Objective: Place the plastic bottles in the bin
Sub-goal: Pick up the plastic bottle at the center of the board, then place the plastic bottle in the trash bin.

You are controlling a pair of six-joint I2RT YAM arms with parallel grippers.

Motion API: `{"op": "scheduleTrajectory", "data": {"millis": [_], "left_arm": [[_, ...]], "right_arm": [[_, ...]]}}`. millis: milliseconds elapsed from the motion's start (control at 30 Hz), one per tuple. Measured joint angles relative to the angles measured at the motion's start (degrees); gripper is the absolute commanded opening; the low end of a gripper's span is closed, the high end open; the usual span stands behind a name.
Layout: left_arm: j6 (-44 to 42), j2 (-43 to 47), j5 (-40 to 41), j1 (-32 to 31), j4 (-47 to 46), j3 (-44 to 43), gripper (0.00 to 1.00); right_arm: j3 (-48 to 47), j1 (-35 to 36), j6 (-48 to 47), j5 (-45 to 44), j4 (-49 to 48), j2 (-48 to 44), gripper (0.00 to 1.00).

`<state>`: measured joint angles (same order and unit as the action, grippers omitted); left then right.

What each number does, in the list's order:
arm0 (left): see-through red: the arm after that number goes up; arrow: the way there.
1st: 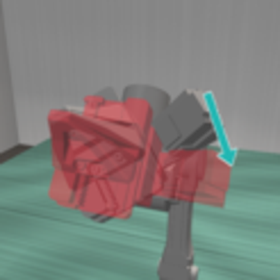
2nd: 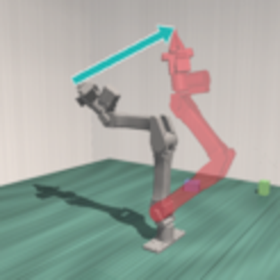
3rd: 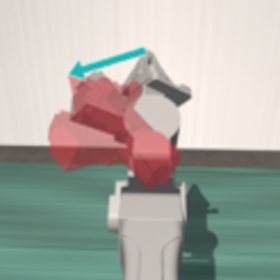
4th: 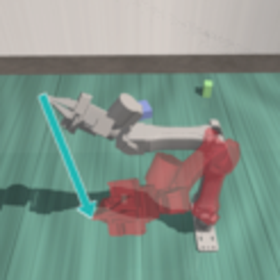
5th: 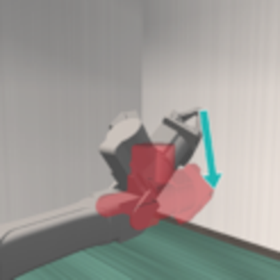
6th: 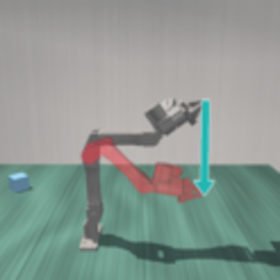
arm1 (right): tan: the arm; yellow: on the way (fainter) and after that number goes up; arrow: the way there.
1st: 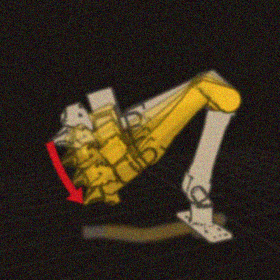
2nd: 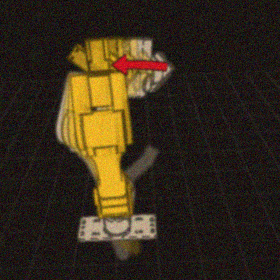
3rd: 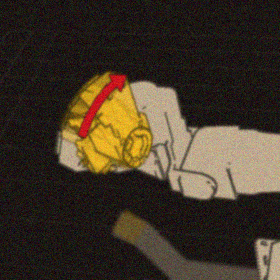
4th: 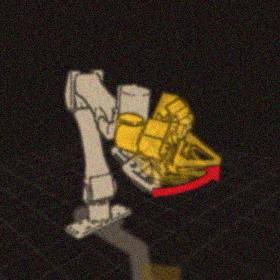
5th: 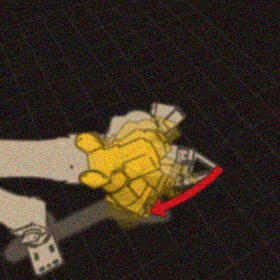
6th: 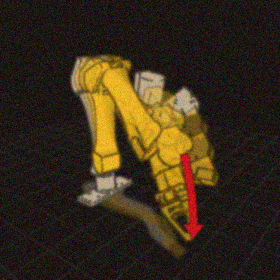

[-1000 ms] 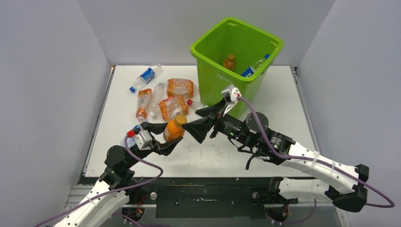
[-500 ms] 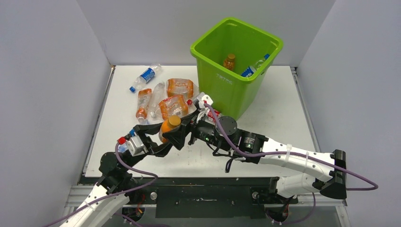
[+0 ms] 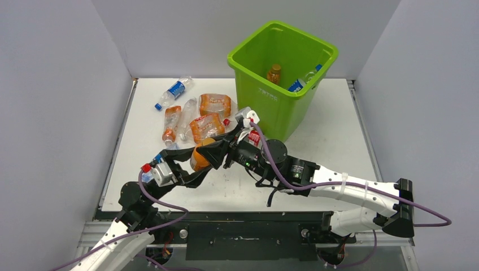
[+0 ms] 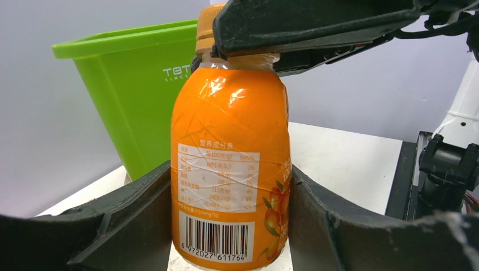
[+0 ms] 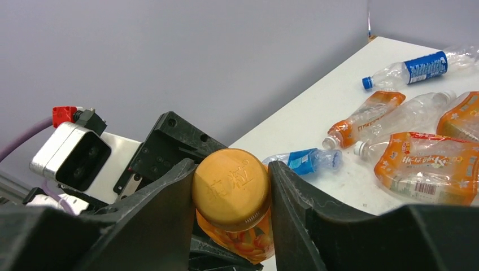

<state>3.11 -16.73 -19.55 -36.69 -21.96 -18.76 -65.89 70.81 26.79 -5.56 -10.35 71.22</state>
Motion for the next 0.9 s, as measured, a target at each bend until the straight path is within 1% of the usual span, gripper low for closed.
{"op": "scheduleTrajectory", "data": {"millis": [33,67,100,133,200,233,267,300,367,467,567,700,800,900], "left_arm": [[0.09,0.02,0.11,-0.02,0.17,0.04,0.0],[0.33,0.07,0.26,-0.02,0.31,0.09,0.0],[0.59,0.07,0.55,-0.02,0.46,0.09,0.11],[0.7,0.07,0.98,-0.02,0.52,0.13,0.3],[0.92,0.11,1.51,-0.02,0.52,0.22,0.66],[1.01,0.17,1.73,-0.02,0.52,0.22,0.86],[1.18,0.31,1.88,-0.09,0.52,0.22,0.98],[0.94,0.52,2.21,-0.22,0.37,0.22,0.96],[1.36,1.22,3.87,-0.28,0.04,0.24,0.96],[1.77,2.38,6.86,-0.28,-0.74,0.35,0.96],[1.7,3.48,11.21,-0.28,-0.85,0.42,0.96],[1.53,4.22,18.73,-0.28,-0.68,0.42,0.96],[1.33,4.02,25.55,-0.11,0.63,0.28,0.96],[1.64,2.34,33.62,0.46,3.8,-0.96,0.96]], "right_arm": [[-0.02,0.13,-0.46,-0.28,0.02,0.04,0.29],[-0.02,0.13,-0.81,-0.31,0.0,0.17,0.21],[-0.15,0.13,-0.85,-0.24,0.0,0.37,0.1],[-0.39,0.11,-0.83,-0.13,0.0,0.66,0.06],[-0.68,0.11,-0.85,-0.2,0.11,0.98,0.05],[-0.87,0.11,-0.85,-0.2,0.26,1.01,0.05],[-1.2,0.13,-0.87,-0.2,0.7,1.01,0.05],[-1.66,0.13,-0.87,-0.26,1.55,1.01,0.05],[-3.26,0.13,-1.46,-0.9,4.15,1.01,0.05],[-8.26,0.13,-3.89,-3.06,9.6,1.01,0.05],[-17.51,-0.02,-7.78,-6.62,15.45,1.03,0.05],[-31.89,-2.47,-13.66,-12.66,18.27,1.07,0.05],[-39.45,-10.25,-16.11,-16.83,18.47,1.53,0.05],[-44.06,-22.97,-15.56,-20.33,18.49,3.69,0.05]]}}
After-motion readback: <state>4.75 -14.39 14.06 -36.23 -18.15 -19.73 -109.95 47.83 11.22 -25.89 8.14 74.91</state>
